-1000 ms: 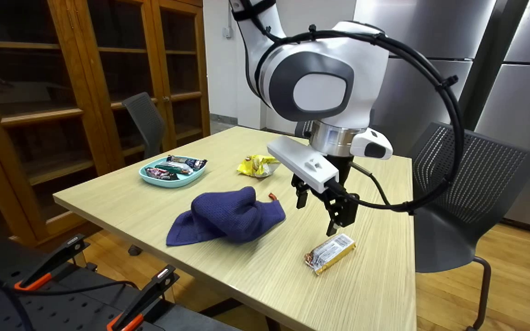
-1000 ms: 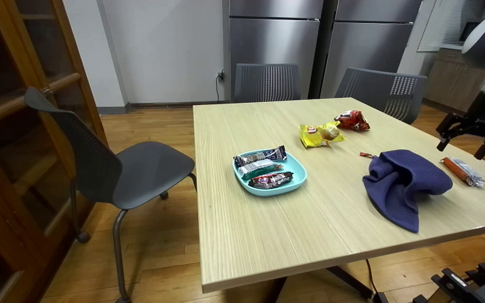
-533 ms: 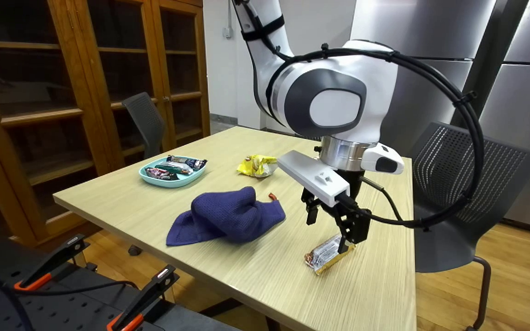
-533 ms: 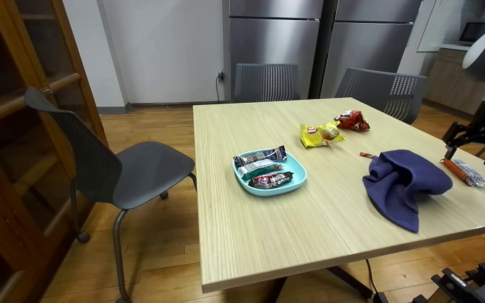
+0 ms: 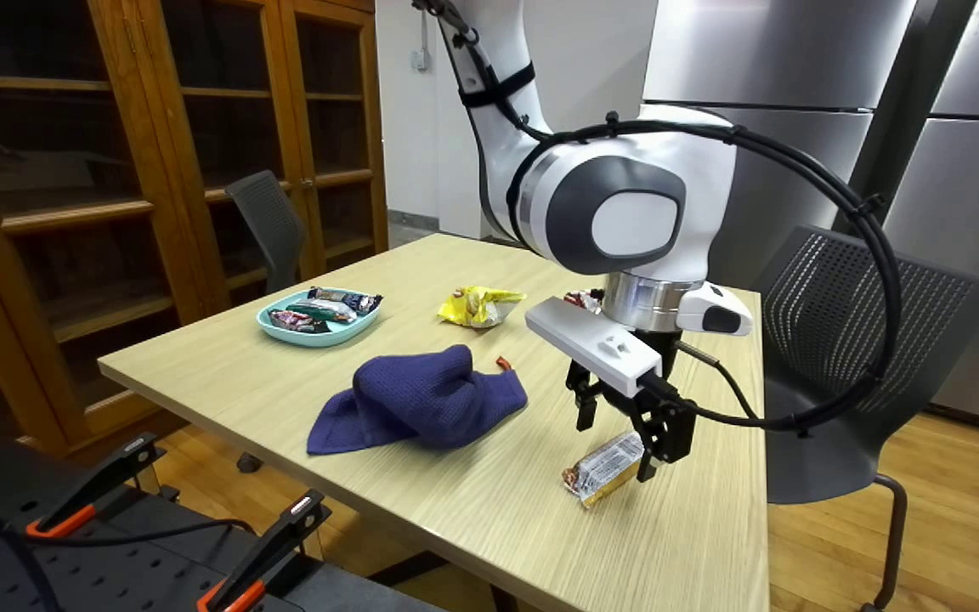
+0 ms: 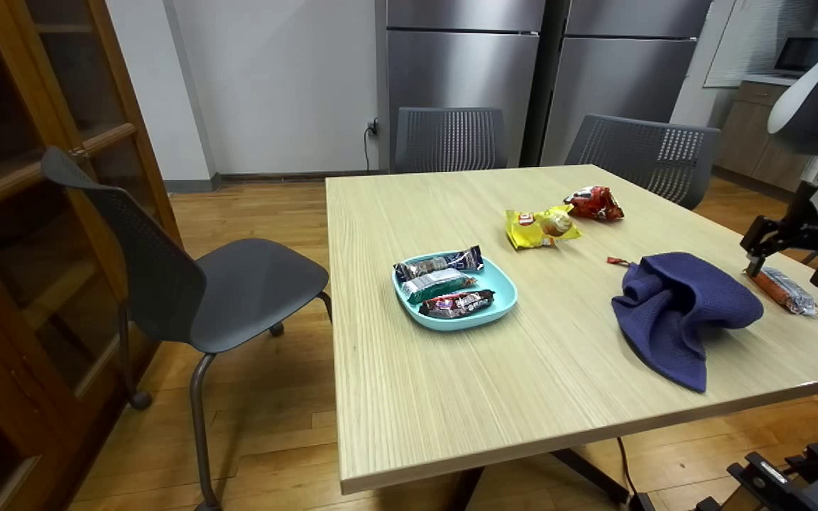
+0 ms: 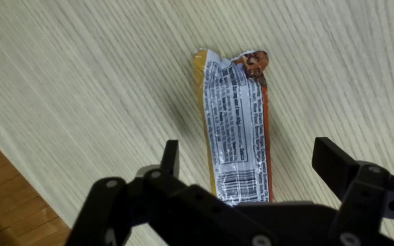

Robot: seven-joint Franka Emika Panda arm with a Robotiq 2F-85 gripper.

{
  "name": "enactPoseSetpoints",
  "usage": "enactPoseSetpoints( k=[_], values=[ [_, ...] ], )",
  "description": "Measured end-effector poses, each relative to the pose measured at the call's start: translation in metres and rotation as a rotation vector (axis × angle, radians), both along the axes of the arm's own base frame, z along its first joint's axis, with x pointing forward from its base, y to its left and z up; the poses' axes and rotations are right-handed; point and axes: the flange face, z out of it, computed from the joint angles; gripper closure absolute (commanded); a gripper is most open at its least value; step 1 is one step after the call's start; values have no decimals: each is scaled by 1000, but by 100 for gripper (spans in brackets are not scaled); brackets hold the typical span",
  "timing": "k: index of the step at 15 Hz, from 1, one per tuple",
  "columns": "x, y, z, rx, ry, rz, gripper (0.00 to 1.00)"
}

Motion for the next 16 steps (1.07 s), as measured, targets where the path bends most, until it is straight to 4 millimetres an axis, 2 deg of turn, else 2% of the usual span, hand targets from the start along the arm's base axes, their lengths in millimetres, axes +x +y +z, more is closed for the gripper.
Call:
enactPoseSetpoints(
  k=[3, 4, 5, 12, 16],
  values=[
    [4, -2, -7, -1, 5, 4, 0],
    [4, -3, -9, -2, 7, 4, 25],
    [5, -3, -10, -1, 9, 5, 26],
    [5, -3, -14, 0, 13, 5, 82],
    [7, -2, -12, 1, 8, 9, 83]
  ],
)
